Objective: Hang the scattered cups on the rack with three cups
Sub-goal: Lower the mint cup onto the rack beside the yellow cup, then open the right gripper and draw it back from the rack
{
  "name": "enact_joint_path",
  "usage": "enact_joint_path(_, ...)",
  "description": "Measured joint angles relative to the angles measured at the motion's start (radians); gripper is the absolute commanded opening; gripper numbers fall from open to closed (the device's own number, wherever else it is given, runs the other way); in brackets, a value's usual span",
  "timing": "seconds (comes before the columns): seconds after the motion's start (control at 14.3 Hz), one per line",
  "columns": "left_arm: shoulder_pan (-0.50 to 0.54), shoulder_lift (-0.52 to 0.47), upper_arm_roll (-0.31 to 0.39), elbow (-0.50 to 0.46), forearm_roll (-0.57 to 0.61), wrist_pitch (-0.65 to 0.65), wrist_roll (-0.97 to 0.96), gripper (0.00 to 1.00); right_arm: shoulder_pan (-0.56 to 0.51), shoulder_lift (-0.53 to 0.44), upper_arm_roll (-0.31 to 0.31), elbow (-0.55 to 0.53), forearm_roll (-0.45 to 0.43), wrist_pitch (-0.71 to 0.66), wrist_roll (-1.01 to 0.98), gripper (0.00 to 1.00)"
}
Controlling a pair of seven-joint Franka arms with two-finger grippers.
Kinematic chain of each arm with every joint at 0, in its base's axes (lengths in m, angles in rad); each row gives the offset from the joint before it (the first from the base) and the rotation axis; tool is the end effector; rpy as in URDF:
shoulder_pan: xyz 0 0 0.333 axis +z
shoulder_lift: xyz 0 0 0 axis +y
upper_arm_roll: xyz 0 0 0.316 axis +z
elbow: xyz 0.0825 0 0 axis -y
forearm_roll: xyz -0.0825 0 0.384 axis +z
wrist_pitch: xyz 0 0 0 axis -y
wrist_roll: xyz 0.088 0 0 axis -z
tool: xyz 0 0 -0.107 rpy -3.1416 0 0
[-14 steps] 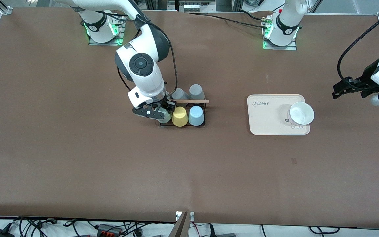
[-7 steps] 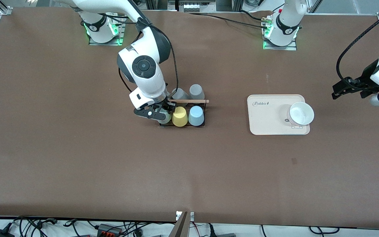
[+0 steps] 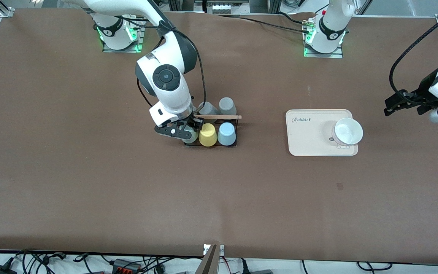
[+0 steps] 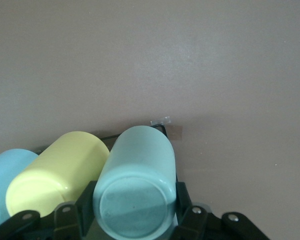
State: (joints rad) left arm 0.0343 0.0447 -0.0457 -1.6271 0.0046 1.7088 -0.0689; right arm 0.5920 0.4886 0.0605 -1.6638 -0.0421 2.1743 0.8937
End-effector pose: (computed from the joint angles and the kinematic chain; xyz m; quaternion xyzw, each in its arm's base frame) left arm 0.5788 -0.0056 0.5847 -0.9994 -0.0285 -0.0186 0.0005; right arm 0.5422 0.4065 0.3267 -0.9936 0.1123 -0.0105 0.0056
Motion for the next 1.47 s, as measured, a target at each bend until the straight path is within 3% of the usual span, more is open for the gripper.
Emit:
enact_joint_path(0.84, 0.001, 0.001, 0.002, 0.0, 0.0, 0.002, 0.0, 1.0, 0.0, 0.017, 0.0, -0.001, 0.0, 0.014, 0.0, 0.41)
enact_joint_path(1.12, 0.001, 0.001, 0.002, 0.0, 0.0, 0.007, 0.0, 1.0, 0.0, 0.019, 0.0, -0.001, 0.0, 0.018, 0.0, 0.64)
enact_joint_path(1.47, 0.001, 0.001, 0.002, -0.001, 0.0, 0.017, 0.0, 1.0, 0.0, 0.021, 0.0, -0.001, 0.0, 0.019, 0.0, 0.77)
